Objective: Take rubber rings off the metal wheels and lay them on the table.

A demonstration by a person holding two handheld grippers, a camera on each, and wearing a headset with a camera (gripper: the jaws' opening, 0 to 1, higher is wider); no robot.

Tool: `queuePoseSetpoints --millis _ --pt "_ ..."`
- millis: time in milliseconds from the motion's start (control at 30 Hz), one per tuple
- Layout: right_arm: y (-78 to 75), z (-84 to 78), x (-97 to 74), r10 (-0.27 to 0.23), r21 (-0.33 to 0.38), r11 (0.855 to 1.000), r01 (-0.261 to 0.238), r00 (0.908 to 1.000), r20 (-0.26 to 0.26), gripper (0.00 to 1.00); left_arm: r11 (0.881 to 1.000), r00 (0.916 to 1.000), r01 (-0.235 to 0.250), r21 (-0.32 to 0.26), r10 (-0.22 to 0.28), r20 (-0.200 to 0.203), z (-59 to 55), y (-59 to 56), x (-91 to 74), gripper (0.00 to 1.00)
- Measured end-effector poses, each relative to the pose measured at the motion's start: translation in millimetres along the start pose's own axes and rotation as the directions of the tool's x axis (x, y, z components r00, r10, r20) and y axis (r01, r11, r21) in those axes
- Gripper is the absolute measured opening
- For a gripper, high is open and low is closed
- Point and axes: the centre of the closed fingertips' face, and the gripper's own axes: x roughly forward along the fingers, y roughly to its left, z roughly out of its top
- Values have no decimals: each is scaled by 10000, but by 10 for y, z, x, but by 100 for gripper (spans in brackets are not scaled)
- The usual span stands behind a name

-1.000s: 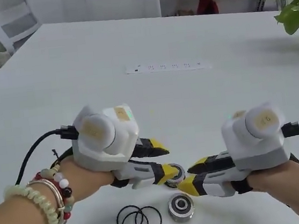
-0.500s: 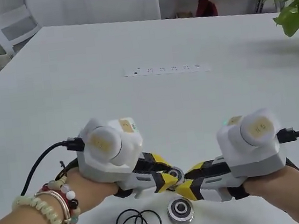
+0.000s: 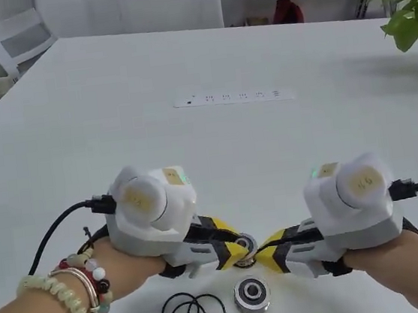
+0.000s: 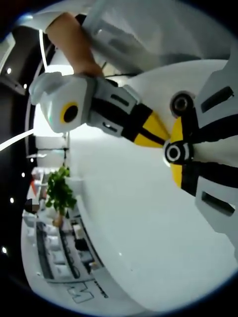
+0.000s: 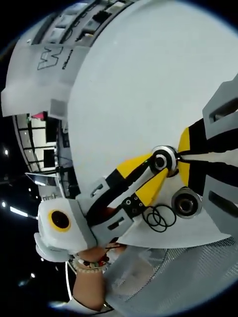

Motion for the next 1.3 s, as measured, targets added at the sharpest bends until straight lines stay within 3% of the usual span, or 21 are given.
queuePoseSetpoints --millis 167,267,1033,1300 --pt "-15 7 1 -131 44 9999 131 9999 -29 0 10000 10000 -35 0 35 -13 1 0 -2 14" --pt "-42 1 6 -248 1166 9928 264 9996 -158 0 10000 10000 -67 25 67 -15 -1 1 -6 14" --pt "-84 22 -31 -142 2405 9706 133 9999 23 0 9993 9999 -151 344 152 -45 -3 8 -9 14" --pt "-97 42 -61 -35 3115 9502 -33 9998 214 0 9993 9999 -144 348 145 -27 -4 9 -8 14"
